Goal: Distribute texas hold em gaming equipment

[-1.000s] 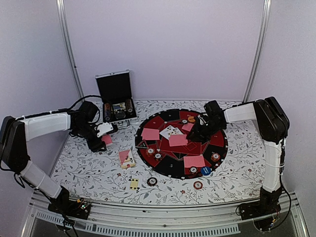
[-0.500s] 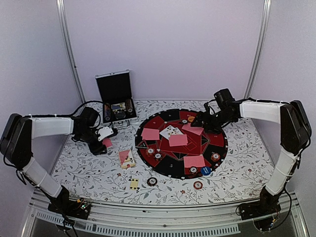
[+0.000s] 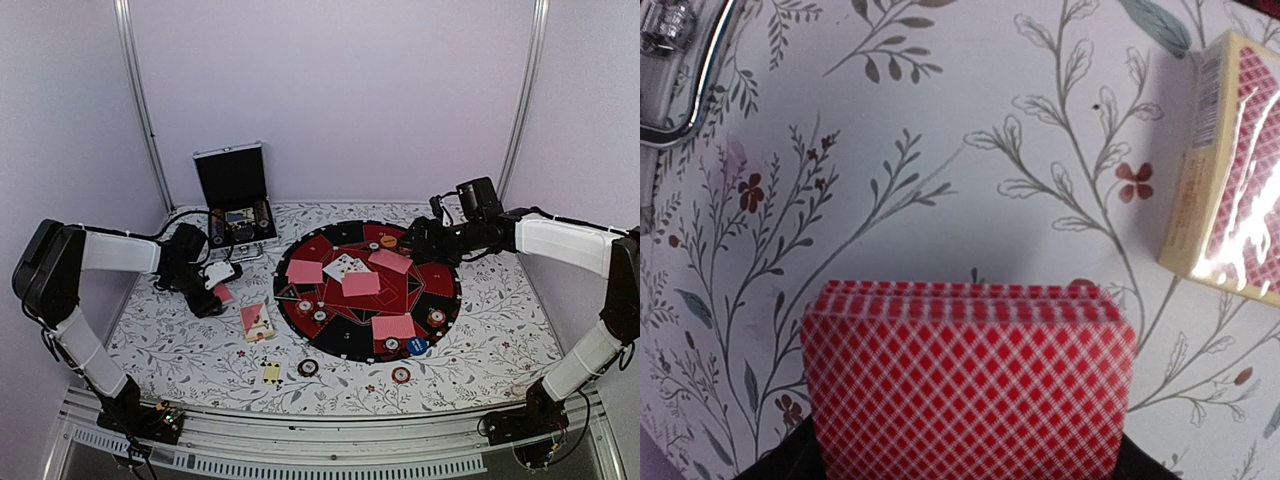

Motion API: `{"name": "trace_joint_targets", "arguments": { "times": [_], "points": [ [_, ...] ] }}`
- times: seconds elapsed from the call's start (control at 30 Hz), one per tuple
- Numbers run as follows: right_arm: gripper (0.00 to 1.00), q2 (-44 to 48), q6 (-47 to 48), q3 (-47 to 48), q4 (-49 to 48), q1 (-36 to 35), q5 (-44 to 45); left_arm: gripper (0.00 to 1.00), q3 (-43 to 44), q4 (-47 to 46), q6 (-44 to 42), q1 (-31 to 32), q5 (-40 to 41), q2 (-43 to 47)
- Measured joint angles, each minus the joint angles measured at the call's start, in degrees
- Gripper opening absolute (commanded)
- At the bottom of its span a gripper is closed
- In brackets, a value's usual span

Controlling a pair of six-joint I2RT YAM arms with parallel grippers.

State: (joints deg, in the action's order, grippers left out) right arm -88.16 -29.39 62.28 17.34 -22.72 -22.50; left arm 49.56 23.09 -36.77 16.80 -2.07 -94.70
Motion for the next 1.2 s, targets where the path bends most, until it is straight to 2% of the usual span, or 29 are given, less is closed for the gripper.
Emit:
{"name": "trace_joint_targets", "arguments": {
  "times": [0.3, 0.5, 0.57, 0.6, 0.67, 0.7, 0.83, 0.9, 0.93, 1.2],
  "points": [
    [0.99, 0.9, -1.2, -2.1, -1.4, 0.0, 1.0, 0.16, -0.3, -2.8, 1.1, 0.1, -0.7, -0.9],
    [0.99, 1.6, -1.6, -2.1, -2.0, 0.0, 1.3, 0.34, 0.5, -3.8, 1.7, 0.4, -2.3, -2.1],
    [0.99, 1.8, -1.7, -2.1, -2.1, 0.0, 1.4, 0.42, 1.0, -3.6, 1.8, 0.5, -3.0, -2.6],
    [0.99, 1.9, -1.7, -2.1, -2.0, 0.0, 1.4, 0.50, 1.2, -3.4, 1.8, 0.5, -3.3, -2.8],
    [0.99, 2.1, -1.9, -2.1, -2.0, 0.0, 1.4, 0.54, 1.5, -3.1, 1.8, 0.6, -3.7, -3.0],
    [0.99, 2.3, -2.0, -2.1, -2.0, 0.0, 1.4, 0.60, 1.7, -2.8, 1.8, 0.6, -3.8, -3.2],
    [0.99, 3.0, -2.2, -2.1, -2.1, 0.0, 1.4, 0.65, 2.4, -1.9, 1.7, 0.7, -4.0, -3.7],
    [0.99, 3.3, -2.3, -2.1, -2.1, 0.0, 1.4, 0.93, 2.6, -1.6, 1.7, 0.7, -4.0, -3.7],
    [0.99, 3.4, -2.4, -2.1, -2.1, 0.0, 1.4, 0.99, 2.6, -1.6, 1.8, 0.8, -4.0, -3.8],
    [0.99, 3.6, -2.5, -2.1, -2.1, 0.0, 1.4, 1.00, 3.4, -0.7, 1.9, 1.7, -4.2, -4.0]
  ]
}}
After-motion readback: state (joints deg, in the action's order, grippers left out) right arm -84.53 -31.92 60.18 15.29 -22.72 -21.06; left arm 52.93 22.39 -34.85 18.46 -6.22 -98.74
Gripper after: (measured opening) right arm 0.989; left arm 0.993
